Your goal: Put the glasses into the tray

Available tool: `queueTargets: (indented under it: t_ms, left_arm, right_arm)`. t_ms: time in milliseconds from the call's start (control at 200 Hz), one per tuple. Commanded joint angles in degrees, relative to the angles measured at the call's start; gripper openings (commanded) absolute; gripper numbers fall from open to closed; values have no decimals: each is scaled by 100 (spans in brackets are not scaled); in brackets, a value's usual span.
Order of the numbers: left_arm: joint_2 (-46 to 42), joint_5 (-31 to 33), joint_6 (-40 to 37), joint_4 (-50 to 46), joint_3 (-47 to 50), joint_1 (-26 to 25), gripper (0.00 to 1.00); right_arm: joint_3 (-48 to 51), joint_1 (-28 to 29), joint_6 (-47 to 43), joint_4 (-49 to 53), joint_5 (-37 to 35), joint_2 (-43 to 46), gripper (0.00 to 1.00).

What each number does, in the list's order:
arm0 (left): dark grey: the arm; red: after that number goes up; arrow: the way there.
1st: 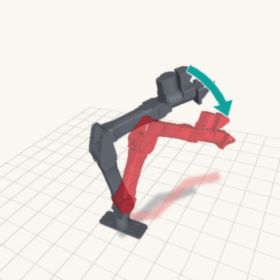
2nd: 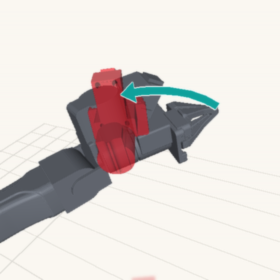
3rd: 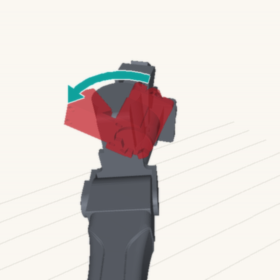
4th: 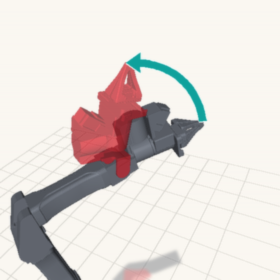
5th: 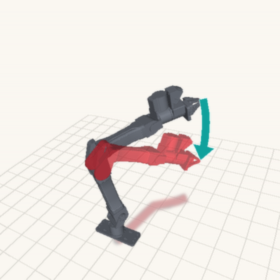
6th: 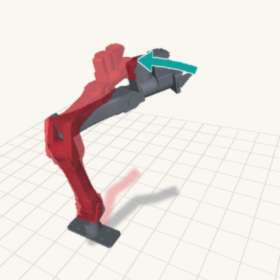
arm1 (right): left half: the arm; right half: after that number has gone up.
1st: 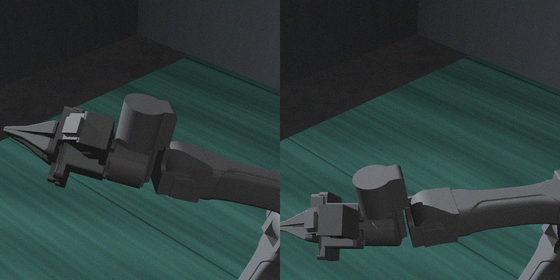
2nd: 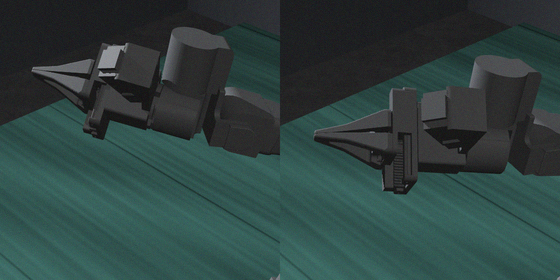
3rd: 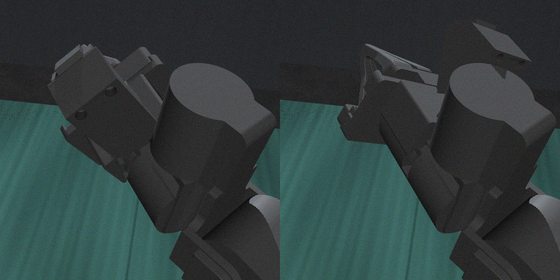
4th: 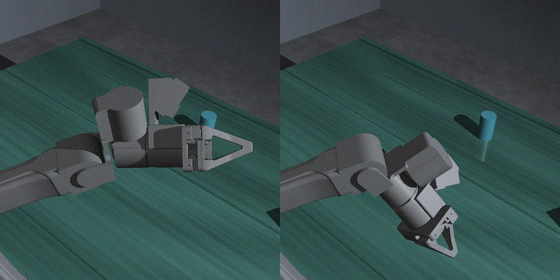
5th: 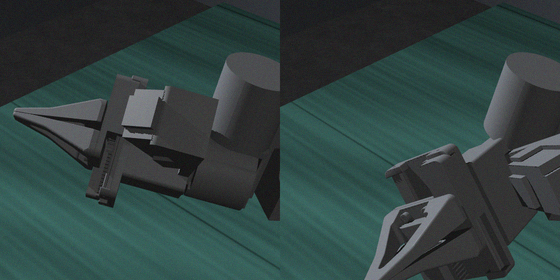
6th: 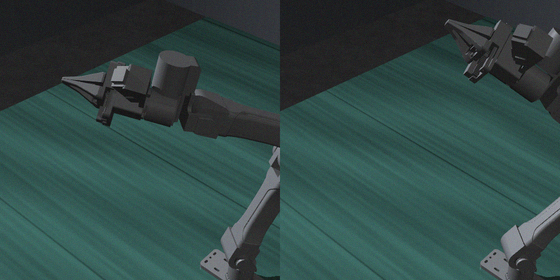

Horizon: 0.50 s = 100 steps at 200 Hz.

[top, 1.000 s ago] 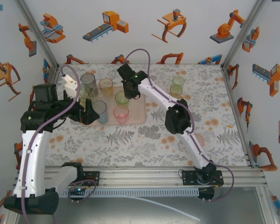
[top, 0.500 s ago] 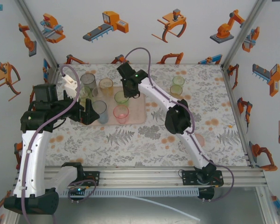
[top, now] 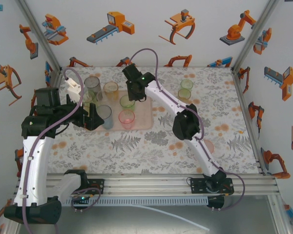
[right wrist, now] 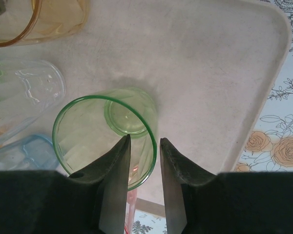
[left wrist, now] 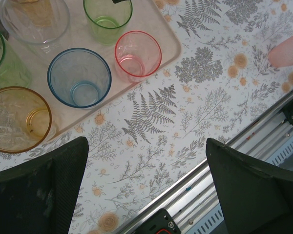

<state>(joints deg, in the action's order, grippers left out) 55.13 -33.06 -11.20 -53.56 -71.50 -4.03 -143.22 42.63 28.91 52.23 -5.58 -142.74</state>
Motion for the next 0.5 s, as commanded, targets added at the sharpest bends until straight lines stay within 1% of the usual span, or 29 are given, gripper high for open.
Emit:
queueTargets:
  t_ms: [0,245,496]
  left_arm:
    - [-3,-105,65,31,-78,27,97]
    - [-62,-58,62,30,-74,27,97]
    - [-65,-2,57,24,-70,32,97]
  right_arm:
    - [-255,38,-57,17,-65,182,33]
    - [-207,34,-276,130,-277,470,35]
    - [89,26,-471,132,-708,1132,36]
